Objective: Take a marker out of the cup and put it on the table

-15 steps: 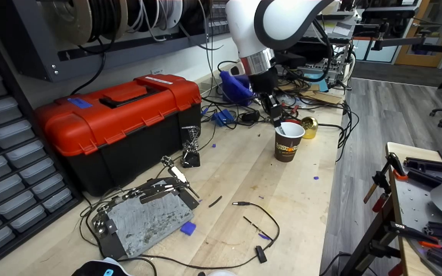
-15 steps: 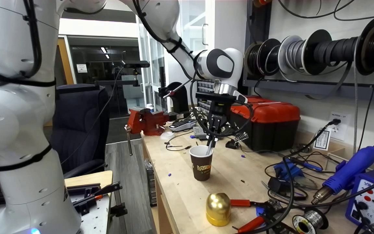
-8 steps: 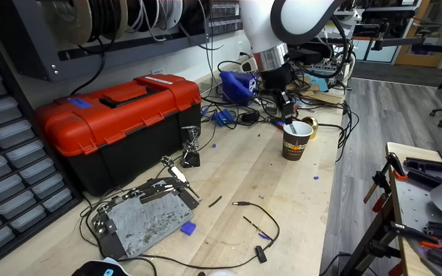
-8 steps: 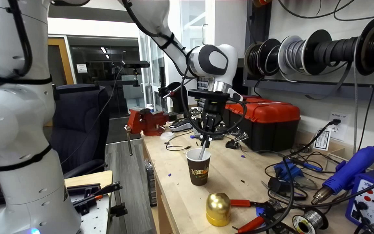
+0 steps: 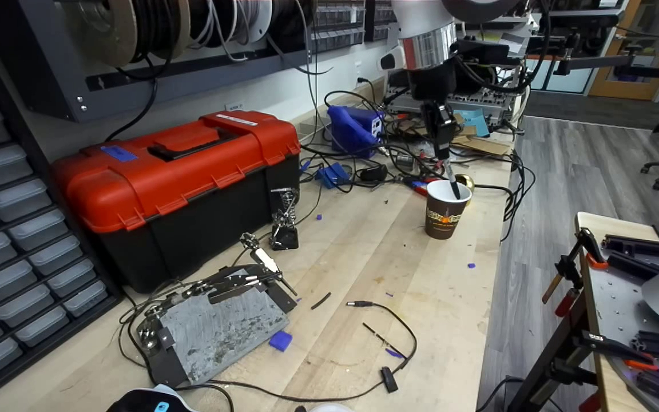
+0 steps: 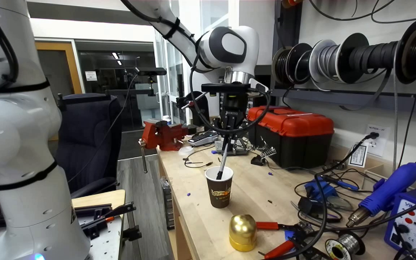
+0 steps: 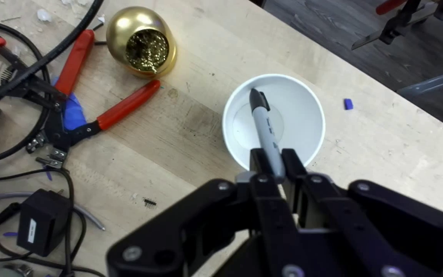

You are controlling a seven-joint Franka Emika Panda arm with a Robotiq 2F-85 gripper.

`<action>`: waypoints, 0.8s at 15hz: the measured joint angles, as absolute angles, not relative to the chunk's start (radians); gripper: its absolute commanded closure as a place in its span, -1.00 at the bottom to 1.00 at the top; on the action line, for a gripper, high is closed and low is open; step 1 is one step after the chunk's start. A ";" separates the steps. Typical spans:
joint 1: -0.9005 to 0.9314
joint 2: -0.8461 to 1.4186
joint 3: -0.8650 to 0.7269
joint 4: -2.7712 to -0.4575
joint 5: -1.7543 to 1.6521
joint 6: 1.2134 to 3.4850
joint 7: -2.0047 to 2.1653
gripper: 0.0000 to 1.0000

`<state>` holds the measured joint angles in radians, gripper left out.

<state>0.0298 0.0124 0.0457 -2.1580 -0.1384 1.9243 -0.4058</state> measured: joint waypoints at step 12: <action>0.054 -0.105 0.069 -2.011 -0.176 1.629 -0.406 0.98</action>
